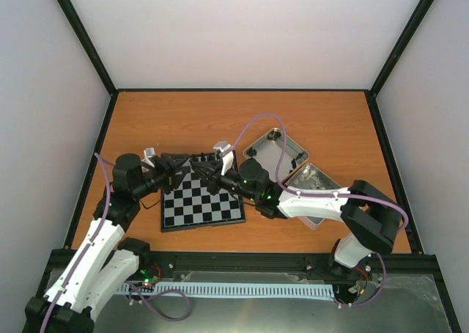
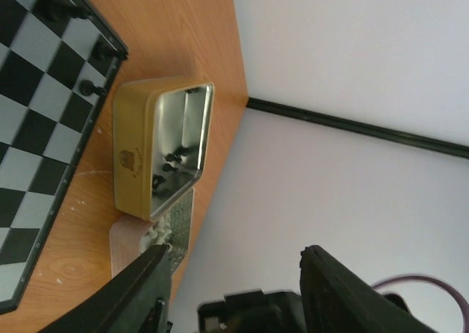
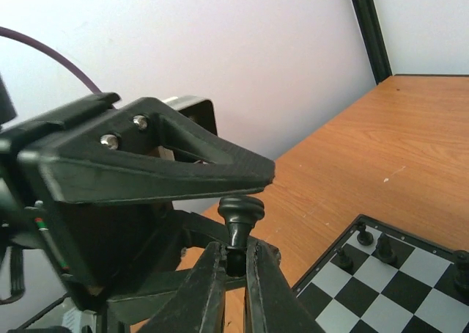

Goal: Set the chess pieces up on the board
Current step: Place the chess piece on the chessboard.

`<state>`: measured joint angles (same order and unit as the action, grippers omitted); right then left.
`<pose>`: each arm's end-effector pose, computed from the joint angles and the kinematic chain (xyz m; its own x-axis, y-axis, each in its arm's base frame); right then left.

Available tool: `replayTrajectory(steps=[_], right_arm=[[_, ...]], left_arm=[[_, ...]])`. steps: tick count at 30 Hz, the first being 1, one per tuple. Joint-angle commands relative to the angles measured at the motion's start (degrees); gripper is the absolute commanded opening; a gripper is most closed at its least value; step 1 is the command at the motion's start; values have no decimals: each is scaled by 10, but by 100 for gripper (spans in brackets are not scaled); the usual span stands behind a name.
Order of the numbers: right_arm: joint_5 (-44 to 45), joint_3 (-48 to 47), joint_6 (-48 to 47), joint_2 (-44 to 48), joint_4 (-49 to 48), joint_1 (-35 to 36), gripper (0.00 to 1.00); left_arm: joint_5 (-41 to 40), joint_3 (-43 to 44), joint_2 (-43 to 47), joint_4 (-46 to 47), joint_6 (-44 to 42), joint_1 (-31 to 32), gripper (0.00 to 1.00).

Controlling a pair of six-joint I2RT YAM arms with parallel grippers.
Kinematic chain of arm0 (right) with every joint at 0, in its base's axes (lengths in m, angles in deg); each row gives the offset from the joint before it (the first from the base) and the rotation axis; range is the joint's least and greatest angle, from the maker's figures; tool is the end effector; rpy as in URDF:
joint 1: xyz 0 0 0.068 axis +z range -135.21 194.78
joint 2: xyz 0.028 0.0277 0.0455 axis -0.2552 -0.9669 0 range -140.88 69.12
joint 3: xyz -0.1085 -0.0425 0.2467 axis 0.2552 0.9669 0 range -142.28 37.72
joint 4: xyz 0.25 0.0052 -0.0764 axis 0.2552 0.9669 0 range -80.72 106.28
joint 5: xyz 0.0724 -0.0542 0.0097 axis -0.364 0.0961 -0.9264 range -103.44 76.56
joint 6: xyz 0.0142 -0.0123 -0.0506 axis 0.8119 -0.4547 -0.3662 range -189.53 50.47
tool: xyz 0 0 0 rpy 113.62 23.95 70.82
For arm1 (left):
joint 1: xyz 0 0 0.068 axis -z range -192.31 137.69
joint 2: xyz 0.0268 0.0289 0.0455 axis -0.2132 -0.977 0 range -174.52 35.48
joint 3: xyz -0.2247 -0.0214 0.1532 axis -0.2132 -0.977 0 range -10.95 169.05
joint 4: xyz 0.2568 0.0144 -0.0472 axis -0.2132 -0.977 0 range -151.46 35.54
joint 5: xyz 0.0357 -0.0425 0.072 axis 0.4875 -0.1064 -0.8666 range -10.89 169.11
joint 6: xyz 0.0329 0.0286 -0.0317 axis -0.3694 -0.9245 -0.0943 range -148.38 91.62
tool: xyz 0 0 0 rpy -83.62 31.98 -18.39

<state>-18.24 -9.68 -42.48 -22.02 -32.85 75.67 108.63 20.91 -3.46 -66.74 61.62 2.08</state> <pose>0.1692 0.3101 0.2484 -0.4266 0.1654 -0.8892 -0.8054 0.3778 0.4567 0.1548 -0.0578 0.2739 -0.6666 -0.7273 0.1633 -0.3210 0.0824 -0.9435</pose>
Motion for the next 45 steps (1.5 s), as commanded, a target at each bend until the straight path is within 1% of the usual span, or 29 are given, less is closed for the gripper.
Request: replayTrajectory(steps=[1,3,4,6,9,12,14,17,23,27,31,37,39,45], right_arm=[[-17,-12,7,46,103,-5,3],[-37,-41,12,51,211,-12,3],[-50,-66,15,50,300,-18,3],[-78,-111,20,42,427,-32,3],[-99,-167,15,24,592,-58,3],[-107,-241,-7,-26,758,-85,3],[-102,-295,-27,-66,842,-98,3],[-77,-360,-43,-121,905,-112,3],[-47,-536,-72,-261,1018,-123,3],[-22,-649,-79,-353,1093,-128,3],[-8,-724,-80,-410,1133,-132,3],[1,-798,-81,-460,1180,-138,5],[7,-809,-80,-469,1185,-142,5],[4,-828,-85,-486,1190,-148,6]], left_arm=[[-61,34,0,-59,-74,-2,52],[-100,41,2,-81,-111,-2,54],[-128,49,2,-95,-136,-2,55],[-188,67,3,-132,-191,-2,57],[-266,88,2,-160,-292,-2,58],[-303,102,-10,-169,-397,-2,62],[-301,109,-28,-169,-456,-2,63],[-287,118,-63,-165,-527,-2,63],[-252,136,-123,-151,-604,-2,64],[-266,136,-145,-152,-628,-2,65],[-279,128,-150,-156,-626,-2,65],[-283,116,-144,-153,-620,-2,67],[-293,117,-140,-156,-620,-2,68],[-290,115,-139,-153,-620,-2,68]])
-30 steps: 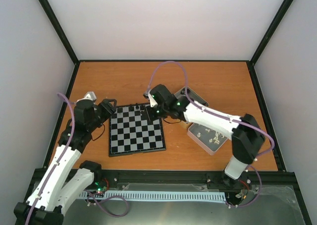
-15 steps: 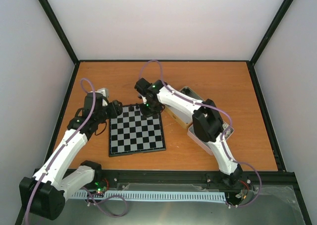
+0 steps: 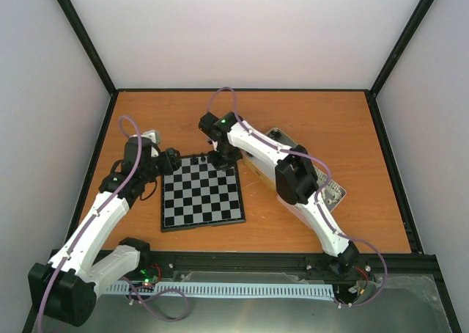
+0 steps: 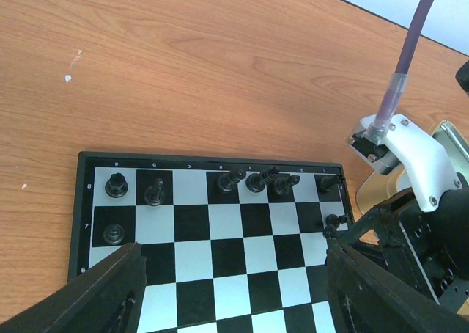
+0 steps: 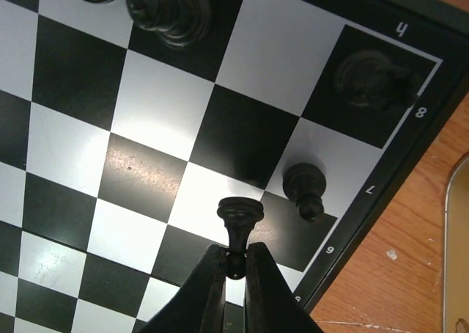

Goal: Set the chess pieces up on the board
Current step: Place the chess piece on the chessboard.

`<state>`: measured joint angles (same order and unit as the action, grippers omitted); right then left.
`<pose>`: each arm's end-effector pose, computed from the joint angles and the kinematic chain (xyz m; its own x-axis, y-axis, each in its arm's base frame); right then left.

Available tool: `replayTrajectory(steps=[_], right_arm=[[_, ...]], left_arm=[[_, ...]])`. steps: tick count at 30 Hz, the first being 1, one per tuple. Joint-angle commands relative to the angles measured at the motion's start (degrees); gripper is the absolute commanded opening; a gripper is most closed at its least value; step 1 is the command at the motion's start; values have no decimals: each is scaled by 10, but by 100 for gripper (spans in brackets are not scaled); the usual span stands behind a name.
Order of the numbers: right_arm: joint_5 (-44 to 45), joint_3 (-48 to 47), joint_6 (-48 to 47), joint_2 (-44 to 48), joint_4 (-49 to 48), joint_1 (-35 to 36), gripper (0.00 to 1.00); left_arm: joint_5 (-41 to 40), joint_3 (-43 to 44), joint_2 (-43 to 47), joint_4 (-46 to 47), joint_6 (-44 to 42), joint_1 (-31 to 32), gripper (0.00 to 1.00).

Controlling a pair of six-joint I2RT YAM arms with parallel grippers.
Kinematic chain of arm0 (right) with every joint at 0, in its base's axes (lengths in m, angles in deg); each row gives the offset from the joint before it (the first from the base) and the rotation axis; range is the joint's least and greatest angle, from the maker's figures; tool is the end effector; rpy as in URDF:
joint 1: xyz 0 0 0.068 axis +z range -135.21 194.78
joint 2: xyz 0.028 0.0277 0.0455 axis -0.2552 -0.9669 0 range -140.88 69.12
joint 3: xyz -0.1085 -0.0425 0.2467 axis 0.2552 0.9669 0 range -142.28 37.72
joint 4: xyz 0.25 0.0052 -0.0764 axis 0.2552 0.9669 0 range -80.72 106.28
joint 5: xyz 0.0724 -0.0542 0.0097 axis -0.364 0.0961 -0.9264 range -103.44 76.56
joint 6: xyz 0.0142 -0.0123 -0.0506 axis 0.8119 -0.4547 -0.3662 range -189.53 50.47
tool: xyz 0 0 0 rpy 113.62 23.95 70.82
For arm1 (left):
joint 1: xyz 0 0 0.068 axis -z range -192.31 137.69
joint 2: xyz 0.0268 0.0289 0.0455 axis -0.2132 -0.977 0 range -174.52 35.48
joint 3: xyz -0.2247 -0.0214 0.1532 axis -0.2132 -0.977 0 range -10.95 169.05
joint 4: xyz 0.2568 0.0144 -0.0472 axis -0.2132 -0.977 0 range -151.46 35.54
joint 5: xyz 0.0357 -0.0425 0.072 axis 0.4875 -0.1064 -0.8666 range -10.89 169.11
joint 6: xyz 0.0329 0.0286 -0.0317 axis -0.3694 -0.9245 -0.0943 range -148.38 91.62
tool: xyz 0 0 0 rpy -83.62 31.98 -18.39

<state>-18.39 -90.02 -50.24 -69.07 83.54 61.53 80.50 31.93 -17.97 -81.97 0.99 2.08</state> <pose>0.3258 0.3508 0.1950 -0.8855 -0.4609 -0.0586 -0.4646 0.8785 0.1116 0.1945 -0.0508 0.2719 -0.6516 -0.3390 -0.6787 -0.0603 0.9149 -0.3991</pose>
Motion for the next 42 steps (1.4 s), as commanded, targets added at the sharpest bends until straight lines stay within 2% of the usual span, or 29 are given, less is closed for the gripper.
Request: replayTrajectory(steps=[1,20,37,42], right_arm=[[4,-28,-8,-18,26,-7,7],[-15,-79,-17,-61,24,-16,11],[-28,-79,-17,-39,21,-19,11],[-26,-82,-16,-38,20,-20,13]], left_arm=[[-8,5,6,-1,-13,-2,68],[-9,4,-1,5,-13,-2,68],[-10,3,-2,9,-12,-2,68],[-10,3,-3,8,-12,-2,68]])
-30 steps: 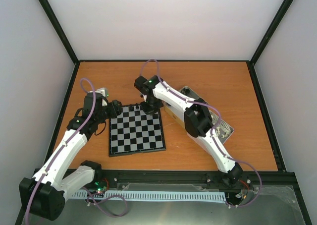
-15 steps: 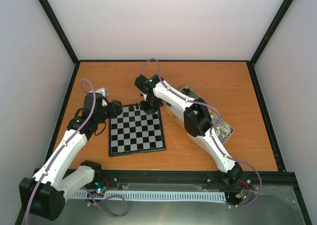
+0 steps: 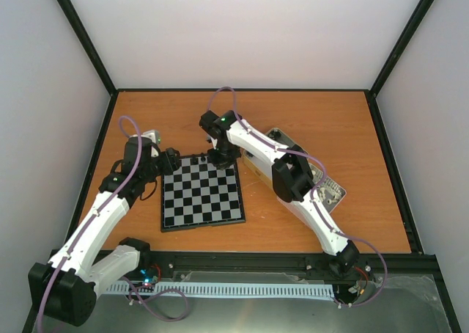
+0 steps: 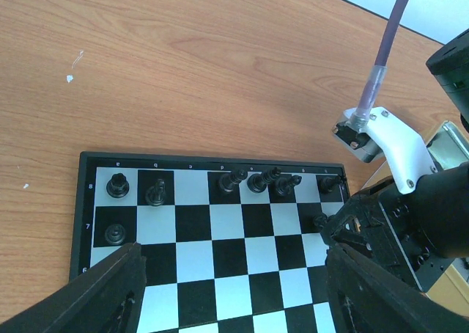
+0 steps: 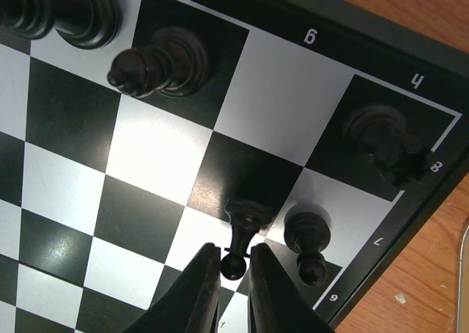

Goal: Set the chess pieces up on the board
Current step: Place the chess piece on the chessboard.

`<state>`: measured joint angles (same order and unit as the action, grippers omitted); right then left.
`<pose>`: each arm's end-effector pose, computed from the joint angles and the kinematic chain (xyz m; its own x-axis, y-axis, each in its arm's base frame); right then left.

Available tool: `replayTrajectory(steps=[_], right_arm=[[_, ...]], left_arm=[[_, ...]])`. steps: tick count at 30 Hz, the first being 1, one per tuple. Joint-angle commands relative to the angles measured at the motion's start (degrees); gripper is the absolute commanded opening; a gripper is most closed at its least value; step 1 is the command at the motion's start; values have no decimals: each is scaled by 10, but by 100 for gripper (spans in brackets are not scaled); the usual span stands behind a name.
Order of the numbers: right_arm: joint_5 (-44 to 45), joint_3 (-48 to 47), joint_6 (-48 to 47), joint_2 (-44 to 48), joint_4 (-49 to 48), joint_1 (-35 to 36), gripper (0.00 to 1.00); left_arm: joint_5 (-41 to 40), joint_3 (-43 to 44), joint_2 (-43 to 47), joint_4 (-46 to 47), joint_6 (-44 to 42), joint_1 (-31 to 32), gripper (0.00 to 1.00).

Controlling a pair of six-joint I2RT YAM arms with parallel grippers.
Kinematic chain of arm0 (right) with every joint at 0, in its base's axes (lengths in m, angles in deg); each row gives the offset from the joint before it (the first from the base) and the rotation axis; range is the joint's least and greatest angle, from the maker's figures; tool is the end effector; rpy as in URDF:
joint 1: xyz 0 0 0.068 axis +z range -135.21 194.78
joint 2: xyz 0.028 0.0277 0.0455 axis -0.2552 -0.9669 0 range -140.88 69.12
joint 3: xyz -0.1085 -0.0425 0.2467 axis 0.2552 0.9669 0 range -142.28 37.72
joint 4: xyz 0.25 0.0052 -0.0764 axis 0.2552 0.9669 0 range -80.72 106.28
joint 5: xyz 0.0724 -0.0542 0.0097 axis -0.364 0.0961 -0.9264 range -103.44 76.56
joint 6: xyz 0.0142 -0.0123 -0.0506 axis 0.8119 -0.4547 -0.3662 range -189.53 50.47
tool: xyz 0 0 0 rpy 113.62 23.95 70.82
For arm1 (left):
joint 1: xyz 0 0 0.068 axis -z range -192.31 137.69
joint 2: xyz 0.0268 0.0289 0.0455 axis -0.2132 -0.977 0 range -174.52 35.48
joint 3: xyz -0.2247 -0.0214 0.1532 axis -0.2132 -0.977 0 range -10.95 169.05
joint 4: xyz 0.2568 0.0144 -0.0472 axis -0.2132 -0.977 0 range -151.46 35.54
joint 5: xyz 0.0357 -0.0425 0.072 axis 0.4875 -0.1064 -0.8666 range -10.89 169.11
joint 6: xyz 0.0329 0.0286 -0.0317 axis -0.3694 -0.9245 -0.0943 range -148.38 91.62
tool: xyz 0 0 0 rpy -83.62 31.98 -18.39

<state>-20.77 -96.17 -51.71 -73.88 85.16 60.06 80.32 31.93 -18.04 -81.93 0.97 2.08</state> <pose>0.3429 0.3527 0.1839 -0.8854 -0.4626 -0.0442 -0.4638 0.8735 0.1478 0.1947 -0.0507 0.2718 -0.6508 -0.3389 -0.6795 -0.0623 0.9157 -0.3970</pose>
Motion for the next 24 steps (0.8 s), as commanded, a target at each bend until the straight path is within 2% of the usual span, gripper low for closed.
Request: replayTrajectory(steps=[1,17,24], right_arm=[[-2,-21,-1,9,3,-5,14],[13,-30,2,20,-13,-5,13],[8,-18,10,76,-30,-9,38]], left_arm=[[-8,4,-1,8,-12,-2,68],[-8,4,-2,8,-12,-2,68],[-8,8,-5,4,-10,-2,68]])
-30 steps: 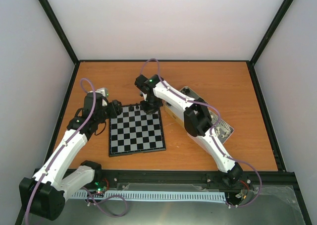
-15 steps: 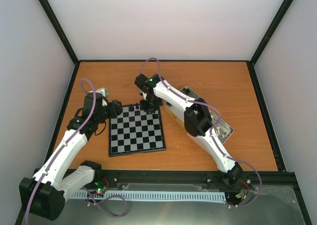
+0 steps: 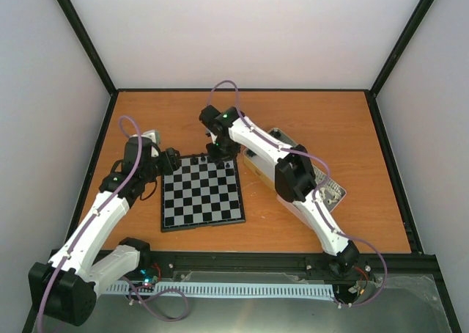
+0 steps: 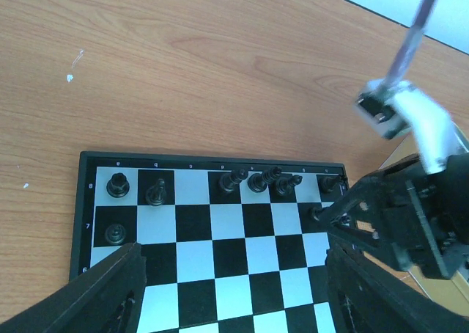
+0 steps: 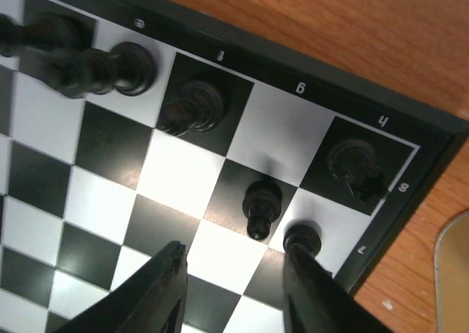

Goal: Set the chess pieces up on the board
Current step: Place the chess piece on the chessboard, then pick up the chess piece from the storage box.

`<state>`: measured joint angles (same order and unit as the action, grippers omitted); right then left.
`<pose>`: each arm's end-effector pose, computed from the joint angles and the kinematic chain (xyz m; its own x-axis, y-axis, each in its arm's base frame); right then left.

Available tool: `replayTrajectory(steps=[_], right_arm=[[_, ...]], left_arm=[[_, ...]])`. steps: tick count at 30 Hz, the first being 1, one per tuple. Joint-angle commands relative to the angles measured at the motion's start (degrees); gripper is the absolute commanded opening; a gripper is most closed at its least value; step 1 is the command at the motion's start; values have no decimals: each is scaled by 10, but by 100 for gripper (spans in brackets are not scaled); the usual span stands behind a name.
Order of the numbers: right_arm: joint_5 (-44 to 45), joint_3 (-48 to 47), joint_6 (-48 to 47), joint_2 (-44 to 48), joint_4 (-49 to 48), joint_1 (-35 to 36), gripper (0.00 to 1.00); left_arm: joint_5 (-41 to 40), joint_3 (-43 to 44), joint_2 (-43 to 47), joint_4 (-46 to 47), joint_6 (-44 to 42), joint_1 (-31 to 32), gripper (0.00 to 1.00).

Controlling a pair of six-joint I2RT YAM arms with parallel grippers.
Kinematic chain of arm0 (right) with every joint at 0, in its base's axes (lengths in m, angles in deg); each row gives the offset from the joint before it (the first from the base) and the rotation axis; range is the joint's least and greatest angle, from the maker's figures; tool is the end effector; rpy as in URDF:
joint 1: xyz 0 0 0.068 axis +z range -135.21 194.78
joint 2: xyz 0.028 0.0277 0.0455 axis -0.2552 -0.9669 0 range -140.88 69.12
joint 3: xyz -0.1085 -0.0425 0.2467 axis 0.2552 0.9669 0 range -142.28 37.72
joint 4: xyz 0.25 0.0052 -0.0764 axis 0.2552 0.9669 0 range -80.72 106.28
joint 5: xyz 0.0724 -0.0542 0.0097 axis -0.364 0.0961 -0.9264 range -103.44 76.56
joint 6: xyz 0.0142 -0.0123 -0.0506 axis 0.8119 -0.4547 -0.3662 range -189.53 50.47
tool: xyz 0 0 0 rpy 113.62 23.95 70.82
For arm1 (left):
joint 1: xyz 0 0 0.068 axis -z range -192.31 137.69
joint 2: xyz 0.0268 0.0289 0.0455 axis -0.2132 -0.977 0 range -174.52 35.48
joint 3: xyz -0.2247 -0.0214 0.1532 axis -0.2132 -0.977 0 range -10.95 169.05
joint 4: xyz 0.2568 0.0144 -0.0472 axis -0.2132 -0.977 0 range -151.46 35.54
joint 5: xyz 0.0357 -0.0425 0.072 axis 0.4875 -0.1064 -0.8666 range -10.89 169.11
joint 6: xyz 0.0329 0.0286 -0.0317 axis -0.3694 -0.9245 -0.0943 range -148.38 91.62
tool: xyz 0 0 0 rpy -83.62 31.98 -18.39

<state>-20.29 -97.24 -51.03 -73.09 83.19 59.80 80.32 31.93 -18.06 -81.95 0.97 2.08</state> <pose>0.3477 0.3540 0.1958 -0.8894 -0.4442 -0.1083 -0.4566 0.8751 0.1606 0.1947 -0.0507 0.2717 -0.6512 -0.3388 -0.6791 -0.0626 0.9158 -0.3968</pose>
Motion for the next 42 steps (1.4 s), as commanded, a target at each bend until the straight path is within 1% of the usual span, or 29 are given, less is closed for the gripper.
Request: replayTrajectory(steps=[1,4,6,11,13,15,18,22,25,28,30,31,33,35,40,42], right_arm=[[5,0,5,83,-14,-7,40],[17,46,9,141,-42,-12,44],[46,87,15,182,-68,-18,44],[164,252,42,287,-170,-54,44],[203,333,55,322,-211,-71,43],[215,387,65,344,-245,-92,43],[187,435,70,352,-281,-122,43],[95,462,70,332,-338,-145,42],[68,467,100,315,-391,-147,40],[63,489,162,303,-447,-147,36],[66,506,212,296,-468,-147,30],[68,511,224,291,-475,-148,29],[66,521,251,285,-490,-147,21],[67,525,263,279,-495,-147,17],[79,538,276,277,-498,-147,14],[73,546,275,279,-509,-147,15]], left_arm=[[-8,9,-7,2,-10,-2,68],[-11,11,-6,1,-10,-2,68],[-12,10,-4,1,-10,-2,68],[-16,6,8,5,-9,-2,68],[-12,4,14,9,-9,-2,68],[-7,0,19,13,-8,-2,68],[5,0,19,17,-7,-2,68],[18,1,14,21,0,-2,68],[32,6,4,26,10,-2,68],[41,15,-7,29,19,-2,68],[41,21,-13,29,22,-2,68],[41,25,-16,28,22,-2,68],[39,30,-21,25,22,-2,67],[34,36,-26,20,23,-2,67],[20,46,-37,10,22,-2,67],[17,47,-41,10,23,-2,67]])
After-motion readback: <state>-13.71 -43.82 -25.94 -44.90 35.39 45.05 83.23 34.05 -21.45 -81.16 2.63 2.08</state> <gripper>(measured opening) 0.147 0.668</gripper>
